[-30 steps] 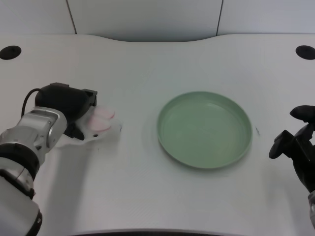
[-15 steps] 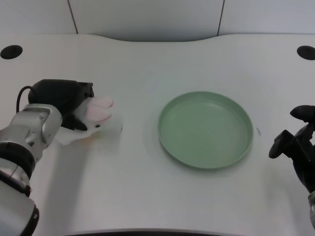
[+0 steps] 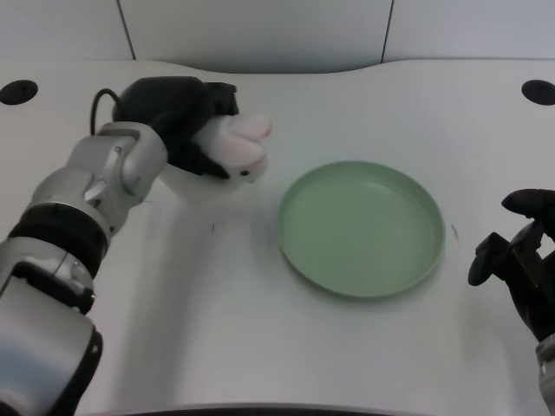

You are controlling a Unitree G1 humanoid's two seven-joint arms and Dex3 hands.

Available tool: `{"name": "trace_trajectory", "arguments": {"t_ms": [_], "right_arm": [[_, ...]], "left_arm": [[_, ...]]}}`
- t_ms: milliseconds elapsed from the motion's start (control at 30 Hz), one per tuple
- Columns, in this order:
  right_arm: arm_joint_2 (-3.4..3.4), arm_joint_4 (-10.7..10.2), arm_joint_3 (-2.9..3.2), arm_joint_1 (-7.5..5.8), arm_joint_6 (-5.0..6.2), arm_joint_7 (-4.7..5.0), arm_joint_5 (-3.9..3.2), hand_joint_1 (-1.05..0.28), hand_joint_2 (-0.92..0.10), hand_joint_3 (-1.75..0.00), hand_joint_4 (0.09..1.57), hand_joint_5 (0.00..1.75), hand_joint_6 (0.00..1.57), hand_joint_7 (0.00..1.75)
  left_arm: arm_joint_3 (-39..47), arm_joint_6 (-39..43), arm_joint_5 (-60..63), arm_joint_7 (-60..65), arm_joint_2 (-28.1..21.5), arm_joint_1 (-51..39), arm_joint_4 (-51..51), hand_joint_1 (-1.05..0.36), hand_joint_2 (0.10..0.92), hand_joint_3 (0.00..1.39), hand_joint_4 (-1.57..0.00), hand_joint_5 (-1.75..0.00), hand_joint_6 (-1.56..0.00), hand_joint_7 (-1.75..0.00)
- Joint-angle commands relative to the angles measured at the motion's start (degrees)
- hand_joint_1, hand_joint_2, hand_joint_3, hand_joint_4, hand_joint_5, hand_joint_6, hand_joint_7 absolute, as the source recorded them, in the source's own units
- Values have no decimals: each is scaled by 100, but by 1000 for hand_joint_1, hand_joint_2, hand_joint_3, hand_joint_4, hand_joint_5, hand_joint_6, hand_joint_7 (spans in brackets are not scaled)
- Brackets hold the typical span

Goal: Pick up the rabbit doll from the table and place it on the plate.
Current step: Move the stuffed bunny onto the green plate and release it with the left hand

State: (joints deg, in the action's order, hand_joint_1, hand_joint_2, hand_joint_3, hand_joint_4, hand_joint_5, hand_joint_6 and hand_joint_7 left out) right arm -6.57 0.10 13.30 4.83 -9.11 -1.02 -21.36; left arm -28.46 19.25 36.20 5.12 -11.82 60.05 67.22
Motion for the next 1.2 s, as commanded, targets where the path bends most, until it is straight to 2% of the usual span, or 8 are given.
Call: {"name": "trace_trajectory", "arguments": {"t_ms": [33,200,267,367,600,867,1100,1200], "right_arm": [[18,30,-14,49,43,82,48,-302,-921,-1353,1193,1746,639,1746],[-25,0,-137,18,94,188,229,-276,-921,-1347,1220,1746,649,1746],[-74,-43,-136,0,58,184,180,-276,-921,-1347,1227,1746,648,1746],[-105,-58,-187,-28,130,204,255,-272,-921,-1348,1234,1746,646,1746],[-168,-341,-269,-123,-154,321,210,-251,-921,-1358,1215,1746,610,1746],[-198,-373,-371,-246,69,267,330,-260,-921,-1357,1211,1746,573,1746],[-217,-316,-346,-255,168,217,232,-276,-921,-1358,1261,1746,595,1746],[-161,-272,-383,-248,212,214,331,-284,-921,-1351,1279,1746,610,1746]], "left_arm": [[-87,228,44,89,296,124,-108,-167,862,90,-725,-1658,-655,-1625],[-248,444,164,170,770,209,-99,-130,835,142,-860,-1744,-730,-1743],[-257,477,137,75,989,257,-72,-175,571,711,-895,-1746,-751,-1746],[-258,474,126,61,1218,303,-33,-227,446,1006,-918,-1746,-765,-1746],[-381,349,234,143,1661,372,116,-365,531,880,-719,-1600,-615,-1575],[-576,263,380,205,1717,261,300,-316,334,1103,-817,-1700,-717,-1703],[-646,268,463,250,1635,210,398,-315,309,1203,-846,-1746,-761,-1746],[-621,253,410,167,1607,202,454,-305,323,1179,-780,-1746,-684,-1746]]}}
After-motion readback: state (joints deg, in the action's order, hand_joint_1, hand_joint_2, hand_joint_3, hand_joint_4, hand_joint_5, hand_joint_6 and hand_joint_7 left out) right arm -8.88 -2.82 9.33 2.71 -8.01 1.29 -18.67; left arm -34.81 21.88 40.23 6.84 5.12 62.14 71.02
